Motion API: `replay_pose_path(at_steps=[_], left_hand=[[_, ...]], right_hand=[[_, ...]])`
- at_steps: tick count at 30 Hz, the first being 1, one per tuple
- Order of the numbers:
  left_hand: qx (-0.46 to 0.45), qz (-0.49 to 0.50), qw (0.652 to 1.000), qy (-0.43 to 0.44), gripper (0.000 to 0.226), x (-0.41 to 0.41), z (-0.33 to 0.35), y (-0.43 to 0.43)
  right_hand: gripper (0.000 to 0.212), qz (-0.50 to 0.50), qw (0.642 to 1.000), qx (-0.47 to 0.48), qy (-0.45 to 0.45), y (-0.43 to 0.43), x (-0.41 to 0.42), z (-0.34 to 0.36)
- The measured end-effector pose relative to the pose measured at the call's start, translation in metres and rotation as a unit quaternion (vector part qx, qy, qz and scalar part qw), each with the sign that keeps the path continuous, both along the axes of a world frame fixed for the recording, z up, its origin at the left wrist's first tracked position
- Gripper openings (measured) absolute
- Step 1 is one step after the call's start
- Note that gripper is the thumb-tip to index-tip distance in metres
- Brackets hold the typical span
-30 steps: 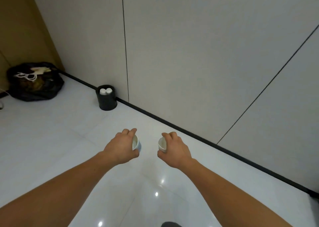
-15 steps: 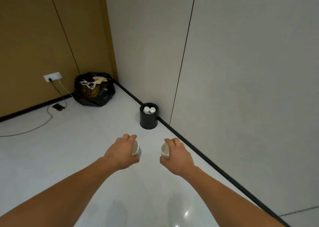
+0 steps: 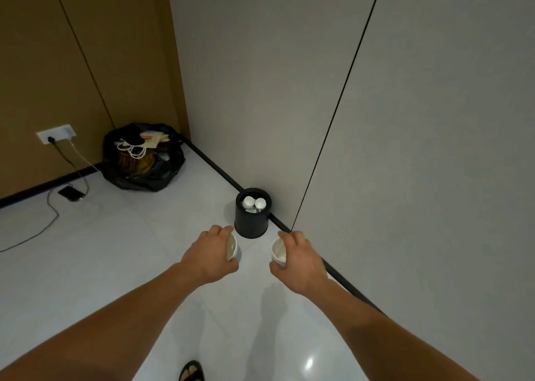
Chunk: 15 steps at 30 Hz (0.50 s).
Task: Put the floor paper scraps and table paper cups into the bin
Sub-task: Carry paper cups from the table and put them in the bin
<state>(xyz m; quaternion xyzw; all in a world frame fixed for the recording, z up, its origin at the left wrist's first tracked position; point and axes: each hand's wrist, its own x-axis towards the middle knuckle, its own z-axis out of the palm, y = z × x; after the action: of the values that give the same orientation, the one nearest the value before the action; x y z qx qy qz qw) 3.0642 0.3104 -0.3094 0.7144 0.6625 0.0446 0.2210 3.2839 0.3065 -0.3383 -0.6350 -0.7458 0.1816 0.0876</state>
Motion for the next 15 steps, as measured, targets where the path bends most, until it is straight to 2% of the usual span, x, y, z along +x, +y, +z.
replay_pose_path(at_steps=[8, 15], left_hand=[[-0.014, -0.084, 0.996, 0.009, 0.081, -0.03, -0.006, 0.155], [-0.056, -0.122, 0.991, 0.004, 0.079, -0.004, -0.041, 0.278]], right_hand=[[0.072, -0.089, 0.996, -0.007, 0.031, 0.108, -0.027, -0.01], [0.072, -0.097, 0.995, -0.02, 0.026, 0.235, -0.017, -0.043]])
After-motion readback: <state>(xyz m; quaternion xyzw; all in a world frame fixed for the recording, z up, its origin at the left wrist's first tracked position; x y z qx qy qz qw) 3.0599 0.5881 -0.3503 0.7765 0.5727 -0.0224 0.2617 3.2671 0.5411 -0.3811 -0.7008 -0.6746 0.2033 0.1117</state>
